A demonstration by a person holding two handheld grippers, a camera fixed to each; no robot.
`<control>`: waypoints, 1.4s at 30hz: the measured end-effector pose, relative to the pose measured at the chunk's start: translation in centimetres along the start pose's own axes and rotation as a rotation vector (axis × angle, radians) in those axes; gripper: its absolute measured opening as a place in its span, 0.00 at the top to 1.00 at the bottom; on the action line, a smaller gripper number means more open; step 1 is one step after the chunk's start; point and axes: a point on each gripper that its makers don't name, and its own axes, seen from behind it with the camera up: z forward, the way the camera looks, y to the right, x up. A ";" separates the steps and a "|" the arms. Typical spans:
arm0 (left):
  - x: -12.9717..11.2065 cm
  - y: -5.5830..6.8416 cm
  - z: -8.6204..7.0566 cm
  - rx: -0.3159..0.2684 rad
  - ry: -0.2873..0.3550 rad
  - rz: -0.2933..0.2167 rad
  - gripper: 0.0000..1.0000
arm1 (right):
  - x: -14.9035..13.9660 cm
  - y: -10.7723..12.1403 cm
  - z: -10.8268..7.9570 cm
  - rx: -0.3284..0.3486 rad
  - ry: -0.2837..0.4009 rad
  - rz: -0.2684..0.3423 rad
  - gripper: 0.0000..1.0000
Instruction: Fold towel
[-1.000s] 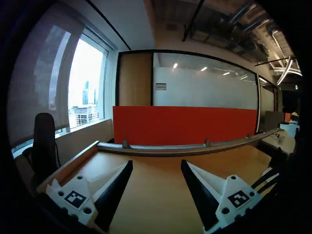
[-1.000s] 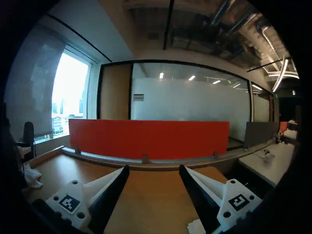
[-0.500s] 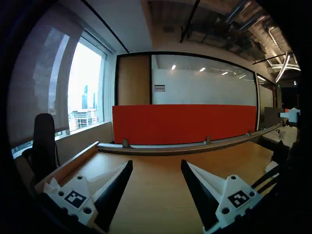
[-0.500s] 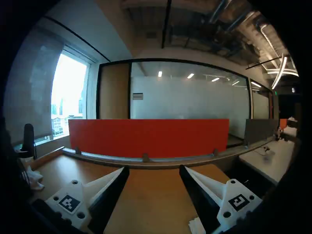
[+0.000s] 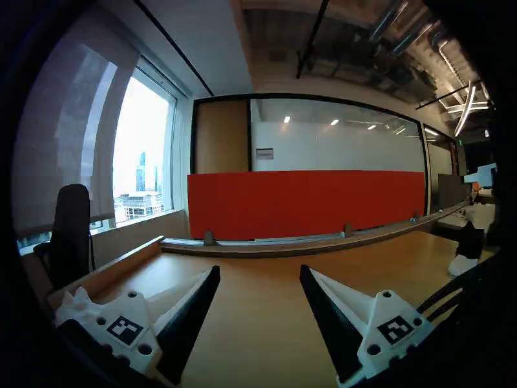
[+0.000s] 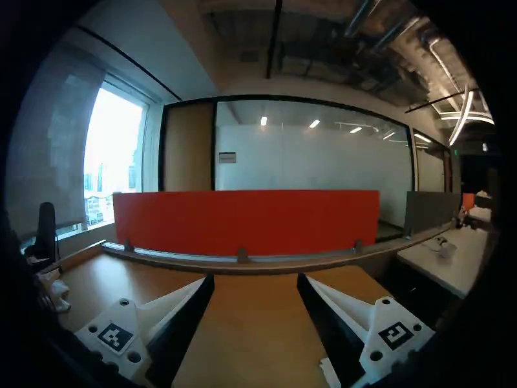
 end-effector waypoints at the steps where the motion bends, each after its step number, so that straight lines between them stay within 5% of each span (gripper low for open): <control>1: -0.4 0.0 0.1 -0.001 0.004 -0.004 0.09 | -0.2 -0.1 0.0 -0.001 0.003 -0.001 0.01; 17: -6.4 -0.7 0.5 0.013 0.022 -0.031 0.09 | -4.3 -0.1 0.2 -0.016 0.011 -0.029 0.01; 42: -9.4 -0.8 1.0 0.014 0.017 -0.016 0.09 | -5.7 1.9 -0.4 -0.042 0.014 -0.048 0.01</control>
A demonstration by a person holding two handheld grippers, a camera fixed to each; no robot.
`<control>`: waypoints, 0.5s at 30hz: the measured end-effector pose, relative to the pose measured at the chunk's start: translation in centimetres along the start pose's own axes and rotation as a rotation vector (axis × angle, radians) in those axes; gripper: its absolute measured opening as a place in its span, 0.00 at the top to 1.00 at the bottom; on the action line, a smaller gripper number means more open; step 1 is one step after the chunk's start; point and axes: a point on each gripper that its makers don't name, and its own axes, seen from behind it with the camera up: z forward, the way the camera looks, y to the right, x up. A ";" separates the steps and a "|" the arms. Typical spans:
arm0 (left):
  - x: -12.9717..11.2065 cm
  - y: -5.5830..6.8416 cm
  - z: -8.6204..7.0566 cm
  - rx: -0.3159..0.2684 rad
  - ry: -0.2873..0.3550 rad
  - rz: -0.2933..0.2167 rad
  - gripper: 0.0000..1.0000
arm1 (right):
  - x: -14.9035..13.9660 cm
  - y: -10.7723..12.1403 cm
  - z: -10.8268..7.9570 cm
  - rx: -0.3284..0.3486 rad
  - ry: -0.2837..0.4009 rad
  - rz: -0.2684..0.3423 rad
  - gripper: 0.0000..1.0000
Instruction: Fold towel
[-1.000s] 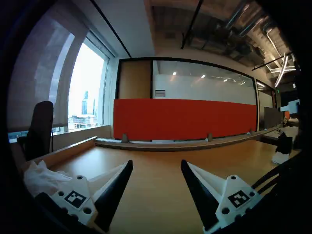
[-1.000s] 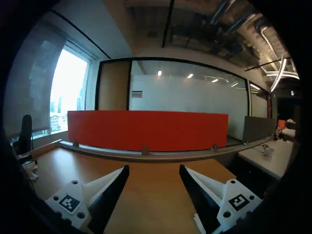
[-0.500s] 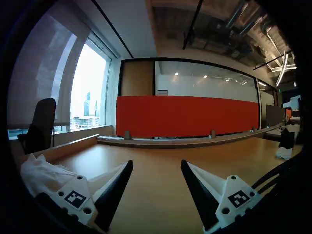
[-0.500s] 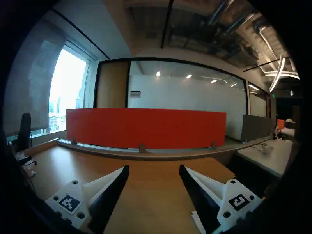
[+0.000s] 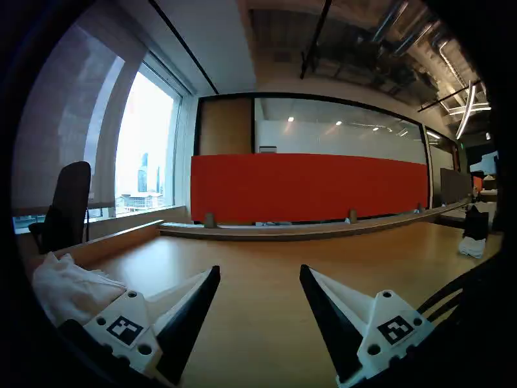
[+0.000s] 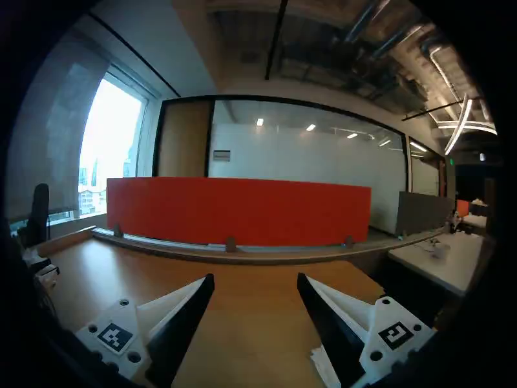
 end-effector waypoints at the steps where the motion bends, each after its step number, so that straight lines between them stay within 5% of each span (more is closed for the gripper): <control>1: 0.0 0.0 0.0 0.001 -0.002 0.000 0.09 | 0.0 0.1 0.0 -0.001 0.000 -0.001 0.01; 15: -0.2 -0.5 0.3 0.010 -0.010 0.001 0.09 | -0.7 0.4 -0.1 -0.002 -0.009 -0.005 0.00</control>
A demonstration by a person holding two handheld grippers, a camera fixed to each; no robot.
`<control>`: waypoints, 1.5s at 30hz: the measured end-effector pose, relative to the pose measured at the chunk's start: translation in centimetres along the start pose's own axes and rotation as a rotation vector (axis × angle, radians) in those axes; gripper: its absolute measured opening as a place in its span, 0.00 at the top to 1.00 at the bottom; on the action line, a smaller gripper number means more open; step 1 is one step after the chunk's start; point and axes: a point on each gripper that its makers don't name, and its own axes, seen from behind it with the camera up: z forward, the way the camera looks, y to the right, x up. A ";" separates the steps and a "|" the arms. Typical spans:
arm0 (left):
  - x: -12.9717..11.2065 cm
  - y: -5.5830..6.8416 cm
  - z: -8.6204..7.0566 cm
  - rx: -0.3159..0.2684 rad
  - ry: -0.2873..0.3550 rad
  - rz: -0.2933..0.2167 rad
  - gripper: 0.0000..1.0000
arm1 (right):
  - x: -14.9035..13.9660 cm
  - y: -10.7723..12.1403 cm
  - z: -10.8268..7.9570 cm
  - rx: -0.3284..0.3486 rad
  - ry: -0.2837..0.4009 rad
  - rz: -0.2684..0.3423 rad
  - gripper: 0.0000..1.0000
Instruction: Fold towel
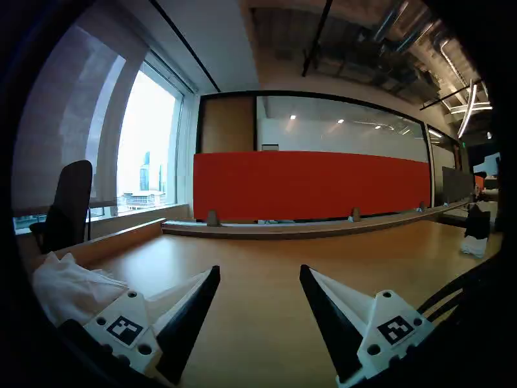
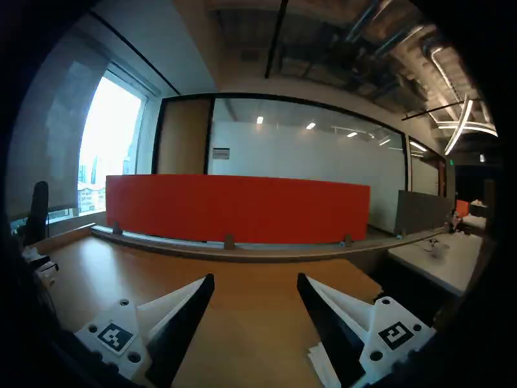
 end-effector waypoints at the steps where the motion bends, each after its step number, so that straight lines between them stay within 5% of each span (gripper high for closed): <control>1: 0.0 0.0 0.0 0.000 -0.001 0.000 0.09 | 0.0 0.0 0.0 0.000 0.001 0.000 0.00; 26: 0.0 0.1 0.0 0.001 -0.003 0.000 0.09 | -0.4 0.0 -0.1 0.044 0.076 0.046 0.01; 45: 0.0 0.1 0.0 0.001 -0.003 0.000 0.09 | -6.4 1.1 1.8 0.029 0.090 0.065 0.01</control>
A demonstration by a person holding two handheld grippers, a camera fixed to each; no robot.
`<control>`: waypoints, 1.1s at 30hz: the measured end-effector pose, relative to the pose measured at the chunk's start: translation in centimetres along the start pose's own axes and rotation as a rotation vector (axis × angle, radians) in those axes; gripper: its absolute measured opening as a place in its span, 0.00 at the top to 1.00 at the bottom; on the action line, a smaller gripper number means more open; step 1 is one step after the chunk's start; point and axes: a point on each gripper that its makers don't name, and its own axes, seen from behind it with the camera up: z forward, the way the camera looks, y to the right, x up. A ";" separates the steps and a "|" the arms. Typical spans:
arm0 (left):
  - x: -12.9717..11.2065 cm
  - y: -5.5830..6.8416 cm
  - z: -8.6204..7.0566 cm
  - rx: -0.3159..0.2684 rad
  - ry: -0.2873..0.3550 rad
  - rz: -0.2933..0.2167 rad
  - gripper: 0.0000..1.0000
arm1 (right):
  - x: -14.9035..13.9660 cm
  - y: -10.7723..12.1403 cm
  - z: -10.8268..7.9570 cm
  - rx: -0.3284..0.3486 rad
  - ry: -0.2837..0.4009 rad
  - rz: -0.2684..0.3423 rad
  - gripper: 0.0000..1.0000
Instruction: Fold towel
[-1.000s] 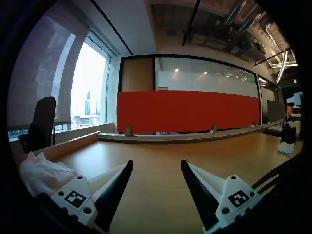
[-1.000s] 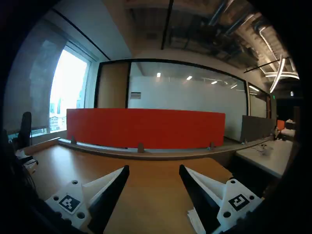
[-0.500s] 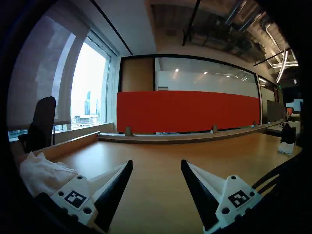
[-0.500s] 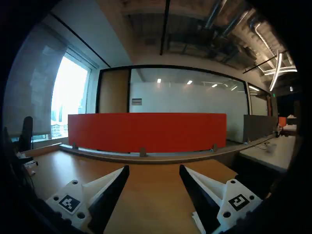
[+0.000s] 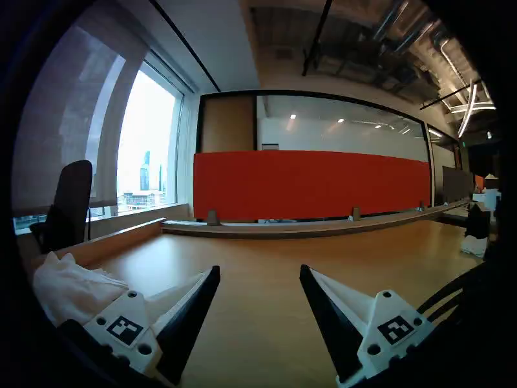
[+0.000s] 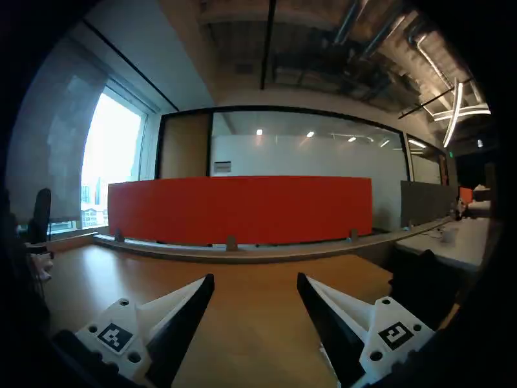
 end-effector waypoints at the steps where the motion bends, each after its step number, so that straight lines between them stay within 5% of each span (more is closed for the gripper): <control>1: 0.0 0.0 0.0 0.000 0.000 0.000 0.09 | -0.4 0.0 0.0 0.002 -0.003 0.002 0.01; 14: 0.0 0.1 0.0 0.000 0.000 0.000 0.09 | -4.0 0.7 0.7 -0.011 -0.028 0.009 0.01; 33: 0.1 0.1 0.0 0.000 0.000 0.000 0.09 | -5.0 -0.2 0.5 0.004 -0.026 -0.009 0.01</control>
